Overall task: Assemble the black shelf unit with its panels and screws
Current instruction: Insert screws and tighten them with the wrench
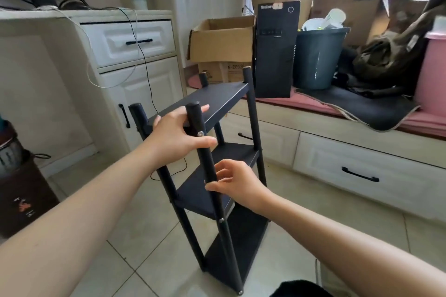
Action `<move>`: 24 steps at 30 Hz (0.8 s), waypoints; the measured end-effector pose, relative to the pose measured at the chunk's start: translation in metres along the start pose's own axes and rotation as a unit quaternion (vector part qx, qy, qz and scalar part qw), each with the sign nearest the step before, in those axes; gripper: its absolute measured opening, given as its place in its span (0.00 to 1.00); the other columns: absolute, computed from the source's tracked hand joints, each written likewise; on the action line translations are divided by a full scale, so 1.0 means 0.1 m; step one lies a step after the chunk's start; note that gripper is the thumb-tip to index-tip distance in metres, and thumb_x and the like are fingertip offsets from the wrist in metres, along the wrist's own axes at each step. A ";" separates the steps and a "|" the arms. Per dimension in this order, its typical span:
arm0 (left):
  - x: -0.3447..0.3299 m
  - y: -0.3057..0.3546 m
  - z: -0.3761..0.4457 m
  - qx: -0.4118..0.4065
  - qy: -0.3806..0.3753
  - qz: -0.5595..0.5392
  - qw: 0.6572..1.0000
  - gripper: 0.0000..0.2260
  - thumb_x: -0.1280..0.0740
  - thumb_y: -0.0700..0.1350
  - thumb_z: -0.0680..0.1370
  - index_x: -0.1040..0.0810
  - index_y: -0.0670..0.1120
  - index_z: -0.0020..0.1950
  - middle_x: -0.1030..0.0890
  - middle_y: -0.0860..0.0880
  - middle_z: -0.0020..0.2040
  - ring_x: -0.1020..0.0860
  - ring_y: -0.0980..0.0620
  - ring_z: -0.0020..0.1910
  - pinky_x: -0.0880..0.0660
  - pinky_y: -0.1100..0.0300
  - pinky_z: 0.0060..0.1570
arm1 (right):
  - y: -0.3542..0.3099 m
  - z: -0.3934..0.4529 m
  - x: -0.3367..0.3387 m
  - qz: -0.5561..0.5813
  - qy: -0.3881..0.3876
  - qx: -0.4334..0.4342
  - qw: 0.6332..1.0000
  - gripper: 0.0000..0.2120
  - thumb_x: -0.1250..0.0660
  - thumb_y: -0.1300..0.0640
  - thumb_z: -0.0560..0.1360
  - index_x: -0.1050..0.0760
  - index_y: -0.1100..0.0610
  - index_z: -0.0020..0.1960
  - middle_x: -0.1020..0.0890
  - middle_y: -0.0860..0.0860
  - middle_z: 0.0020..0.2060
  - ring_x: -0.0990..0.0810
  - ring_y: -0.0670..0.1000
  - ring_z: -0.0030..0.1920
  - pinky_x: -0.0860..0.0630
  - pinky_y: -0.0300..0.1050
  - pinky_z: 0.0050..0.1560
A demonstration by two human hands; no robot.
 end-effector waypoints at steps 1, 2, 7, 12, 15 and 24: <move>0.00 0.01 -0.03 -0.001 -0.008 -0.002 1.000 0.32 0.22 0.54 0.71 0.29 0.59 0.73 0.26 0.67 0.56 0.27 0.55 0.68 0.45 0.39 0.76 | -0.01 -0.02 -0.01 -0.003 -0.005 -0.001 1.000 0.14 0.23 0.56 0.72 0.23 0.51 0.55 0.15 0.48 0.47 0.15 0.44 0.47 0.17 0.45 0.52; 0.01 0.02 -0.06 -0.004 -0.014 -0.004 1.000 0.32 0.22 0.53 0.71 0.28 0.59 0.72 0.25 0.67 0.58 0.27 0.56 0.68 0.45 0.40 0.77 | -0.03 -0.04 -0.01 -0.003 -0.009 -0.002 1.000 0.14 0.23 0.56 0.72 0.22 0.52 0.55 0.15 0.49 0.47 0.15 0.45 0.47 0.17 0.45 0.52; 0.02 0.08 -0.16 -0.032 -0.041 0.006 0.999 0.30 0.21 0.50 0.71 0.26 0.58 0.72 0.28 0.60 0.71 0.30 0.55 0.71 0.44 0.39 0.76 | -0.08 -0.18 -0.07 0.003 -0.022 -0.019 1.000 0.14 0.24 0.56 0.72 0.23 0.52 0.55 0.15 0.49 0.49 0.15 0.46 0.48 0.18 0.45 0.53; 0.12 0.00 -0.25 -0.055 -0.064 -0.009 0.996 0.29 0.21 0.48 0.71 0.25 0.62 0.68 0.28 0.65 0.70 0.32 0.62 0.72 0.45 0.40 0.77 | -0.11 -0.28 -0.21 0.069 -0.037 -0.032 0.996 0.14 0.26 0.56 0.74 0.22 0.55 0.58 0.15 0.52 0.53 0.15 0.48 0.52 0.20 0.50 0.59; 0.13 -0.03 -0.32 -0.072 -0.055 0.009 0.996 0.28 0.22 0.52 0.68 0.27 0.67 0.64 0.28 0.67 0.69 0.36 0.66 0.73 0.48 0.40 0.77 | -0.12 -0.30 -0.27 0.068 -0.048 -0.030 0.996 0.12 0.26 0.54 0.74 0.22 0.53 0.57 0.15 0.52 0.53 0.15 0.49 0.53 0.20 0.52 0.59; 0.18 -0.15 -0.52 -0.074 -0.103 0.046 0.991 0.33 0.23 0.42 0.72 0.32 0.71 0.66 0.32 0.70 0.72 0.48 0.63 0.79 0.54 0.34 0.76 | -0.14 -0.29 -0.54 0.046 -0.046 -0.033 0.997 0.16 0.26 0.54 0.74 0.23 0.55 0.61 0.16 0.50 0.52 0.16 0.47 0.52 0.19 0.46 0.58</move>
Point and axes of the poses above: each hand's wrist, its own z-axis towards the middle knuckle, its own x-axis out of the back of the hand, y = z × x, the point moved 4 cm from there along z, towards the middle knuckle
